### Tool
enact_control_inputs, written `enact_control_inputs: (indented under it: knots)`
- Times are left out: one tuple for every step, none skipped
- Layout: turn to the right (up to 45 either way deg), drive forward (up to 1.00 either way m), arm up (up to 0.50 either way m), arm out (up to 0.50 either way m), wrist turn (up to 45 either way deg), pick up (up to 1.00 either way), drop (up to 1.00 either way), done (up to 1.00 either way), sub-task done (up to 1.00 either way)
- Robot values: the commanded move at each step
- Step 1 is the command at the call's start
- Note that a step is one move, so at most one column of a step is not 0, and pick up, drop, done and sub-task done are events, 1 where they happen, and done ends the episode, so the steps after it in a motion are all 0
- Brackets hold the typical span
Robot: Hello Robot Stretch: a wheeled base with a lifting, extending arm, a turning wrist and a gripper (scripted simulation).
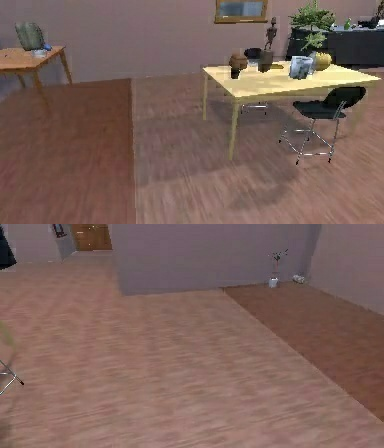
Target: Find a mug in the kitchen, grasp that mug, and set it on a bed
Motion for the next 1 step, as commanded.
enact_control_inputs:
  knots:
    - [0.0, 1.0, 0.0, 0.0, 0.0, 0.0, 0.0, 0.0, 0.0]
